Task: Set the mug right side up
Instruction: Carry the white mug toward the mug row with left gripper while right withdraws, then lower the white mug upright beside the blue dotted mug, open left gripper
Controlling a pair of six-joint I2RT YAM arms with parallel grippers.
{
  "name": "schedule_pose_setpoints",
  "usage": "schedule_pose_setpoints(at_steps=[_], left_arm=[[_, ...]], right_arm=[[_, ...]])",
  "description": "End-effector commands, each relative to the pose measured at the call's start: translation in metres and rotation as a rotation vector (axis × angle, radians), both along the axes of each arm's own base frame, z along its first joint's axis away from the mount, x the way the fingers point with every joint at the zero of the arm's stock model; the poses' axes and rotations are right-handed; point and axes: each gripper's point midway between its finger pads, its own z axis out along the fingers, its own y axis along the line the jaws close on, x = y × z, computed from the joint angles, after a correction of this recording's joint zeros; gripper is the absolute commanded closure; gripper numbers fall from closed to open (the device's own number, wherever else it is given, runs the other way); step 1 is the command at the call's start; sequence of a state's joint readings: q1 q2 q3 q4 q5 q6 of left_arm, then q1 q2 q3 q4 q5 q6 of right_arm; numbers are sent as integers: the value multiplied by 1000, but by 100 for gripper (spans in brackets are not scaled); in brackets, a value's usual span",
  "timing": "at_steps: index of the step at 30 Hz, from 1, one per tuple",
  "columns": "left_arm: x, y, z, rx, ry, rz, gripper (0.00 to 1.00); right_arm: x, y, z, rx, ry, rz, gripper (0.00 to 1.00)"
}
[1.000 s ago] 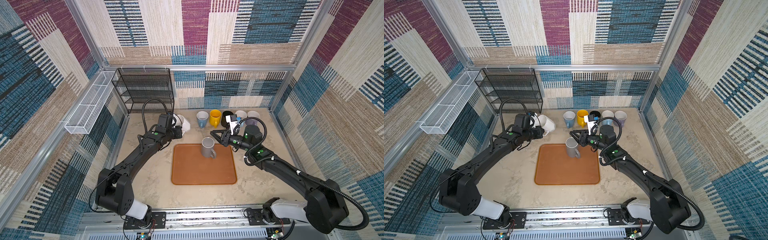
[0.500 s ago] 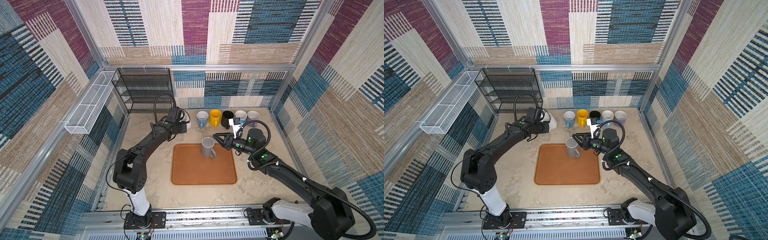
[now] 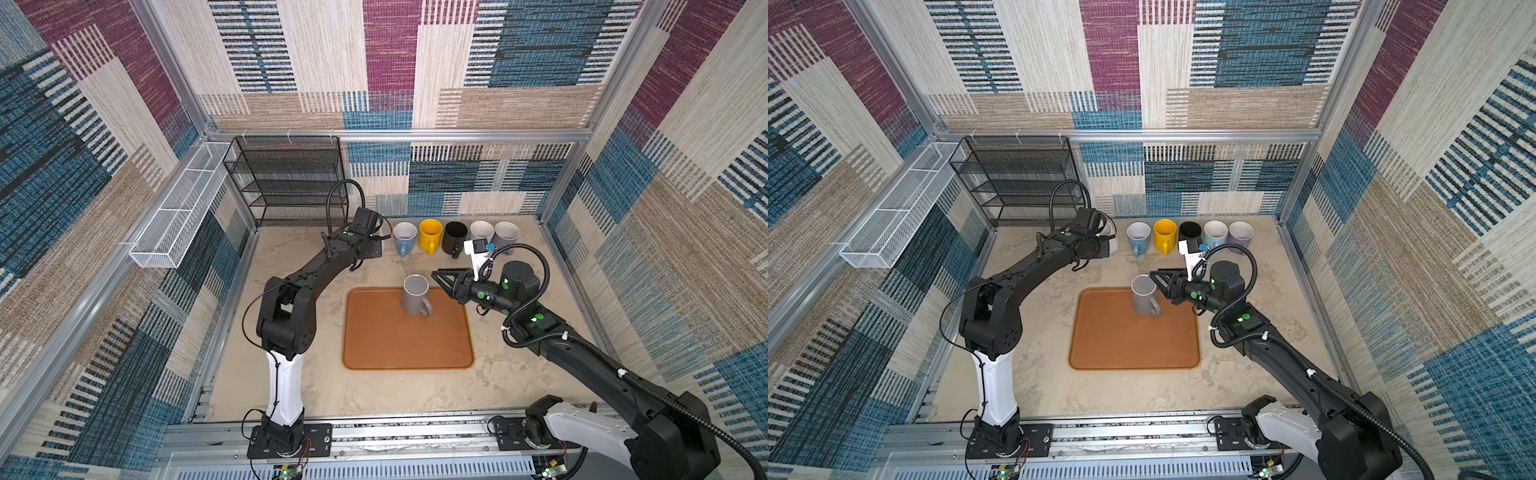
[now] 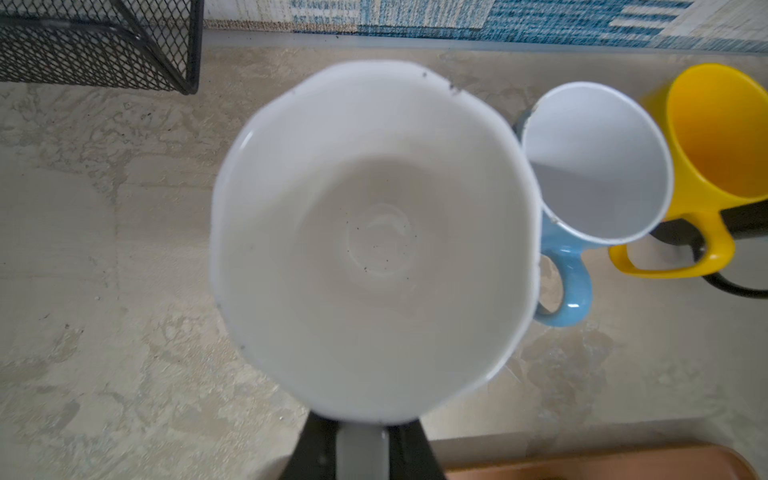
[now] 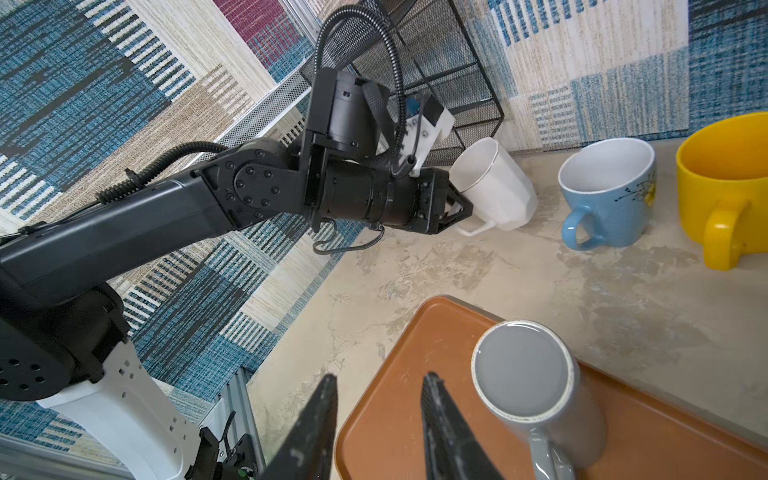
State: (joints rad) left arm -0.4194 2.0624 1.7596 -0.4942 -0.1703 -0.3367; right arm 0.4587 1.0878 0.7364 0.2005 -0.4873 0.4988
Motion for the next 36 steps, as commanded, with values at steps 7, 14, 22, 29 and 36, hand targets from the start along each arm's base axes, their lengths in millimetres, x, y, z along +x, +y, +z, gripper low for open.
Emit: schedule_pose_setpoints(at_steps=[7,14,22,29,36], left_arm=[[21,-10,-2,98,-41,6,100],[26,-11,-15,160,-15,15,100],[28,-14,-26,177,16,10,100],[28,-16,-33,180,43,0,100],[27,-18,-30,168,47,-2,100]], right_arm=[[-2,-6,-1,-29,-11,-23,63],[-1,-8,-1,-44,-9,-36,62],[0,-11,-2,-59,-8,-55,60],[0,-13,-2,-67,-7,-65,60],[0,-13,0,-64,-10,-67,60]])
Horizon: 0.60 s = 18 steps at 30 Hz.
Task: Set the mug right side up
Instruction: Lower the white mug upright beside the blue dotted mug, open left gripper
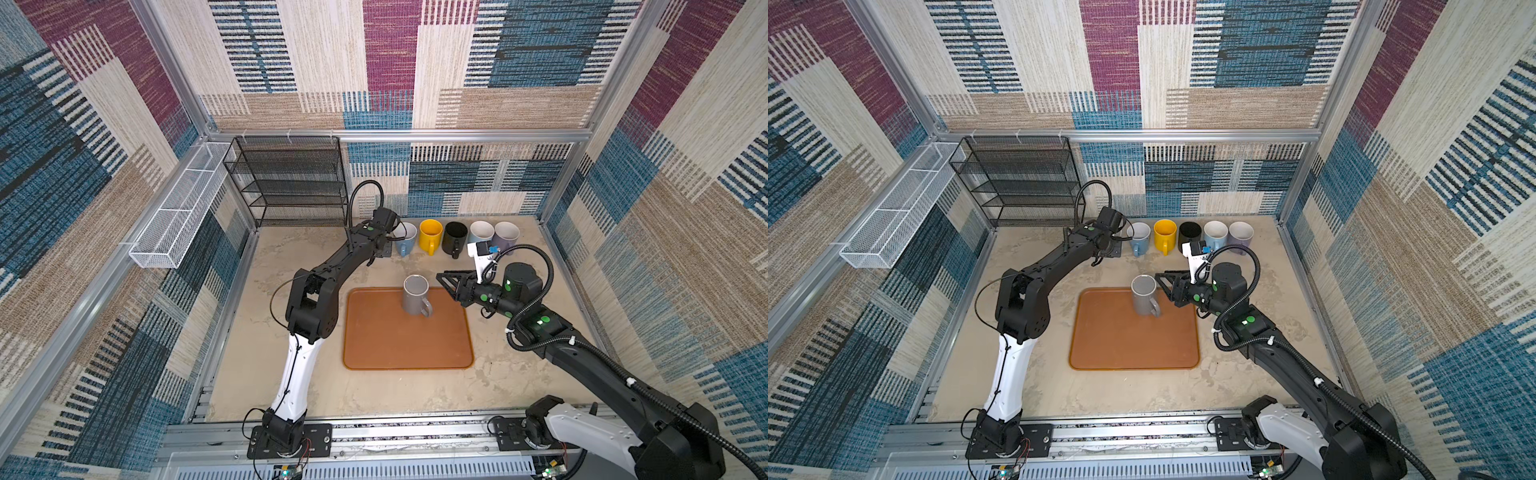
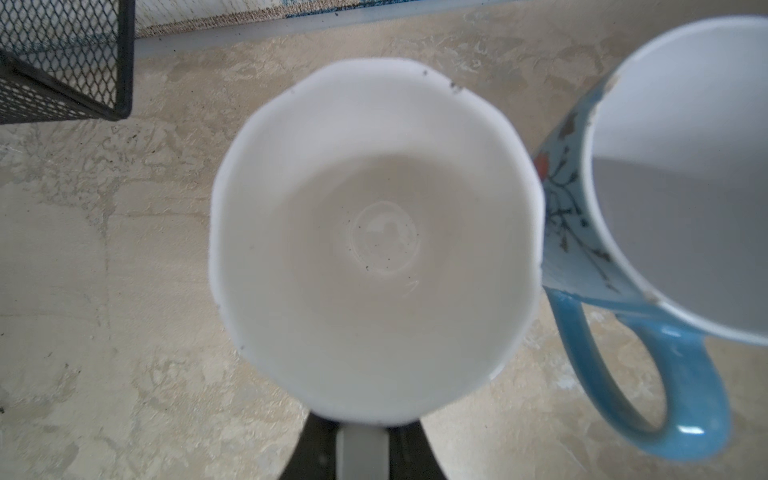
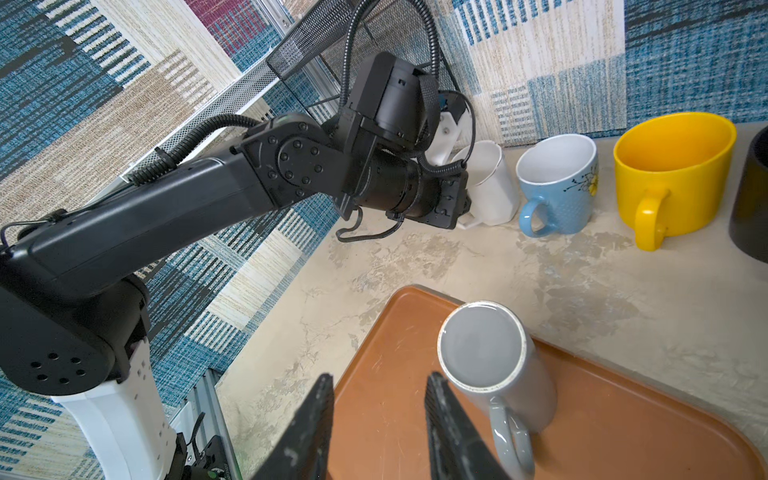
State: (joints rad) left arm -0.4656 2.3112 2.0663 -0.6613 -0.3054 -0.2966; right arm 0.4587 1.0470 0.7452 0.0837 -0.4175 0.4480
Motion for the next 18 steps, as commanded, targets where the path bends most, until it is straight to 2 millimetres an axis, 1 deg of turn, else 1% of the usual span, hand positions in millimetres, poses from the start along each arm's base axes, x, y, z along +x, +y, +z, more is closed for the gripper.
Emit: schedule_pose_setpoints(at_steps=[1,11,15,18], left_arm=[[-1,-1,5,-2,-1,-6,100],[-3,1,13,-6,-6,-3,100],[-5,2,15,-2,-5,-4,98],[-6,2,18,-5,-6,-7,93]], right_arm=[[1,-1,8,6,-24,-6,60],[-1,-3,11,9,-27,-14,60],[-1,-3,11,9,-27,-15,60],[0,-2,10,9,-25,-12,60]])
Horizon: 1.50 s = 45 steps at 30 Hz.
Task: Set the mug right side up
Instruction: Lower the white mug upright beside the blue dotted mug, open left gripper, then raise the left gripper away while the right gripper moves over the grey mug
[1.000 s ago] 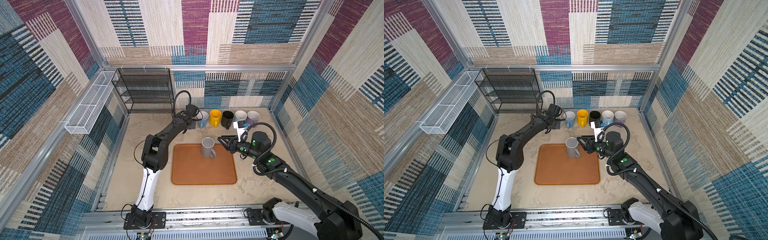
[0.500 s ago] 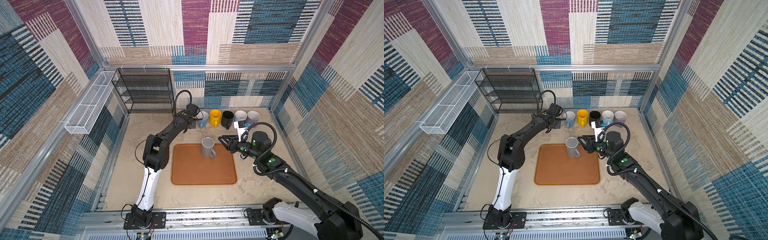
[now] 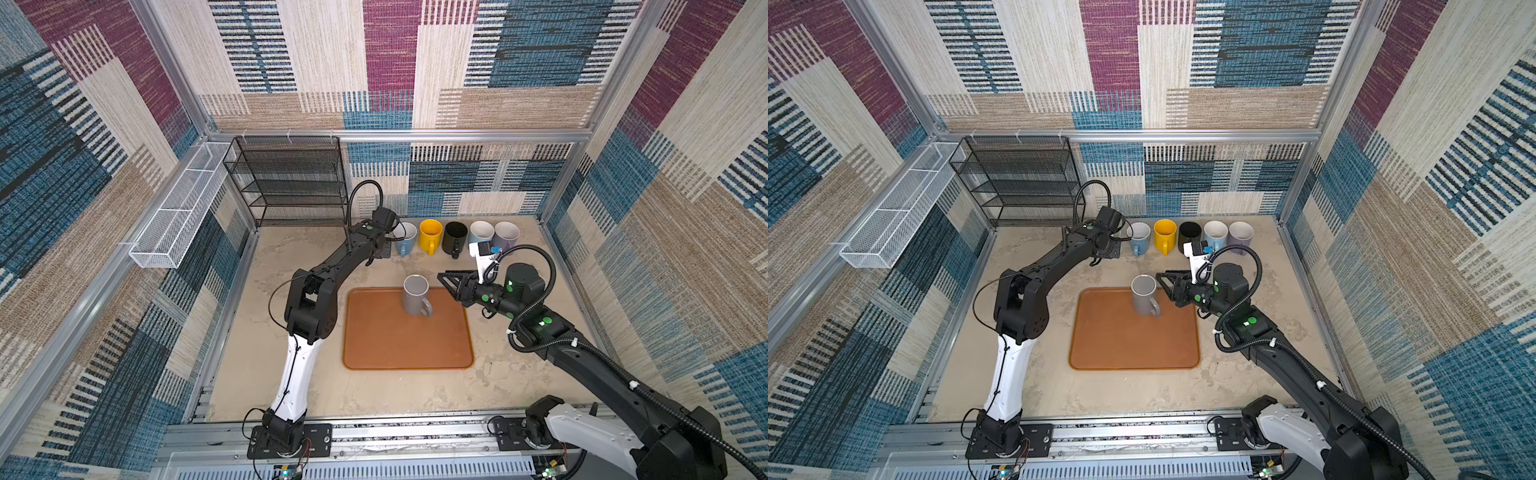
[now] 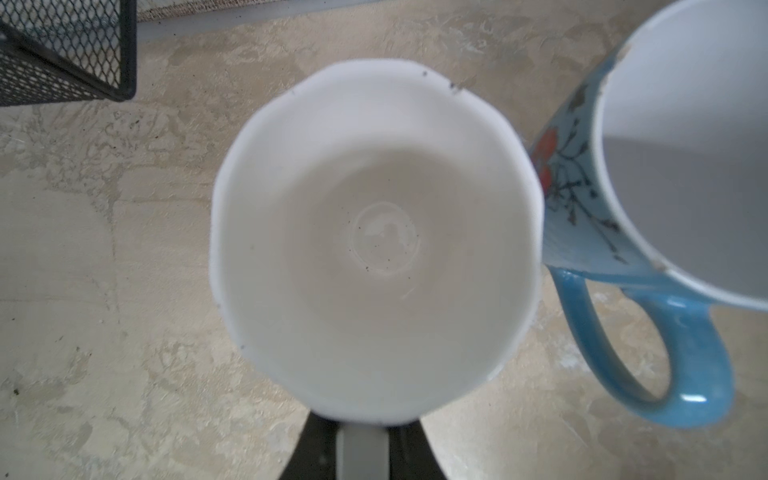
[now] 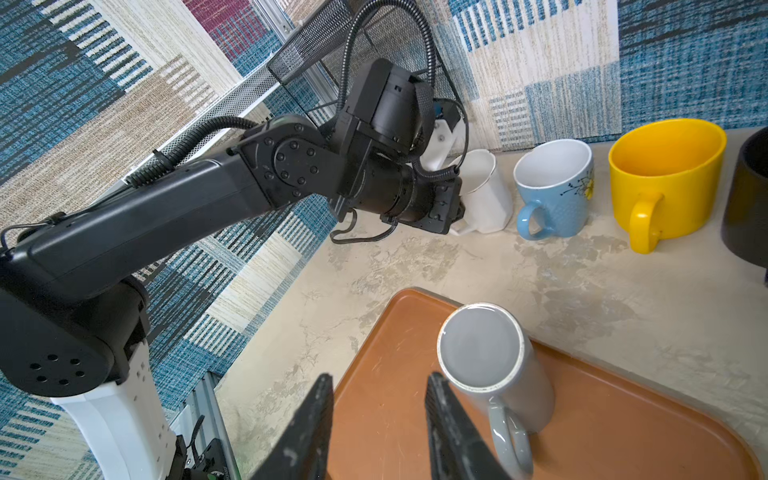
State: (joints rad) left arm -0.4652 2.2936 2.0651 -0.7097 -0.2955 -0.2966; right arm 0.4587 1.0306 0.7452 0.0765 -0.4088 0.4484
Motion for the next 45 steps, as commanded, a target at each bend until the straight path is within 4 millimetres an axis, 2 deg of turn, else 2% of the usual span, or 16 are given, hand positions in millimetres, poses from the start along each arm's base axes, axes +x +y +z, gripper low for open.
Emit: schedule_pose_setpoints(at_steps=[1,17,20,28,31,36,45], left_arm=[[4,-2,16,-12,-40,-3,90],[2,-5,26,-30,-42,-30,63],[-1,-4,33,-36,-49,-33,60],[-12,3,71,-56,-128,-43,60],[-19,3,82,-83,-154,-55,56],[-37,3,96,-141,-189,-77,54],[-88,15,103,-239,-183,-85,53]], right_arm=[[1,0,7,8,-18,-4,60],[5,1,4,-11,-7,-3,60],[6,0,1,-32,-3,-9,59],[14,-7,-14,-101,19,-61,59],[16,-9,-22,-136,27,-66,59],[18,-18,-48,-212,78,-103,59],[16,-10,-90,-327,170,-21,59]])
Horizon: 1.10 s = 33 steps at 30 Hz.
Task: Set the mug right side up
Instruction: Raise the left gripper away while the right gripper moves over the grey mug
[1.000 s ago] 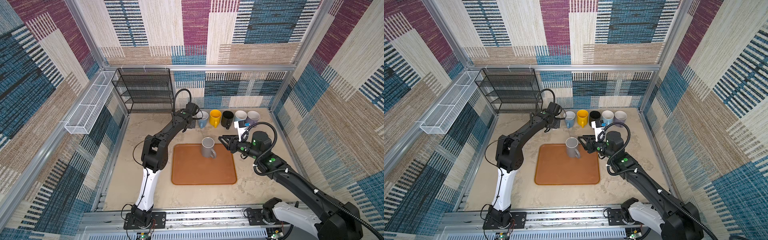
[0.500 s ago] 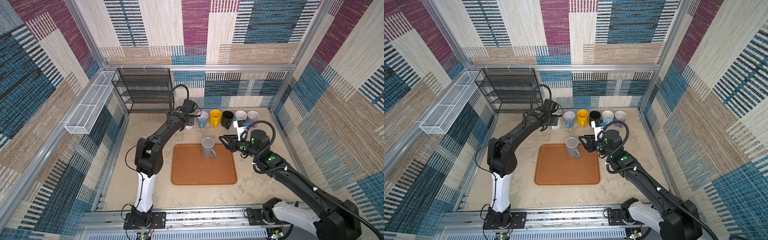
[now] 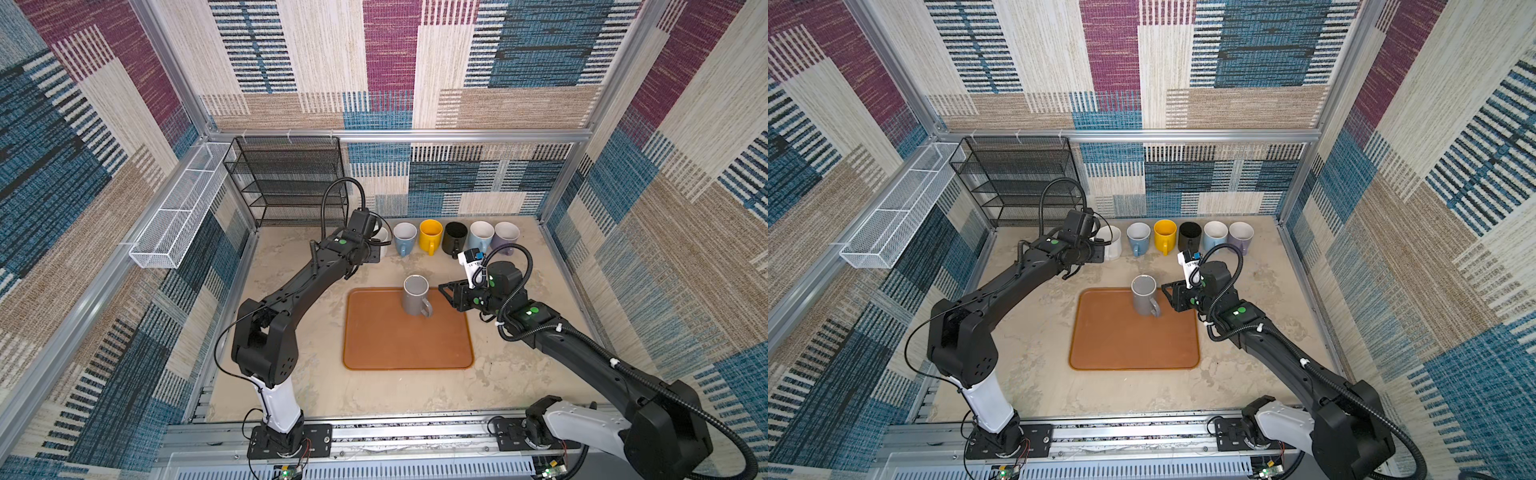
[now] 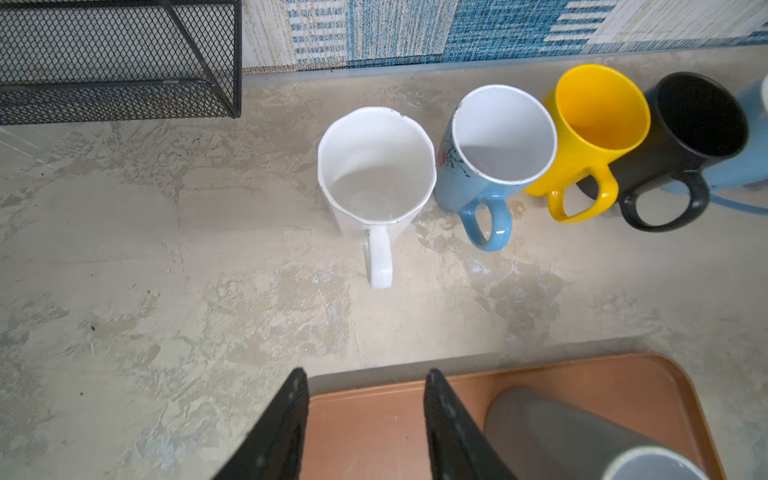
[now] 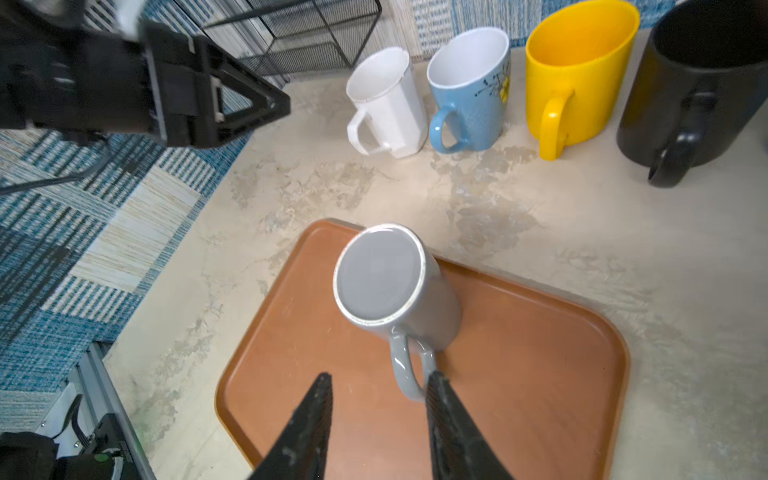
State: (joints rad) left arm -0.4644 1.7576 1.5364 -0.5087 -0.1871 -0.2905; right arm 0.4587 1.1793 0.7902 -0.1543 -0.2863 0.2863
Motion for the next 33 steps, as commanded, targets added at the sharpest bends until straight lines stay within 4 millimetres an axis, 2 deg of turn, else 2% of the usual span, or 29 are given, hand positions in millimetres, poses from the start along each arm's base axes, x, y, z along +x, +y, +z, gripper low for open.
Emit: schedule_pose_setpoints(at_steps=[1,7,16,33], left_arm=[[-12,-5,15,-85,-41,-20,53],[-40,8,8,-104,-34,-6,53],[-46,11,14,-115,-43,-5,53],[-57,16,15,-114,-47,-7,53]], right_arm=[[-1,3,-11,-49,24,43,59],[-2,9,-37,-165,106,79,59],[-6,28,-51,-251,150,103,58],[5,36,-78,-399,238,50,58]])
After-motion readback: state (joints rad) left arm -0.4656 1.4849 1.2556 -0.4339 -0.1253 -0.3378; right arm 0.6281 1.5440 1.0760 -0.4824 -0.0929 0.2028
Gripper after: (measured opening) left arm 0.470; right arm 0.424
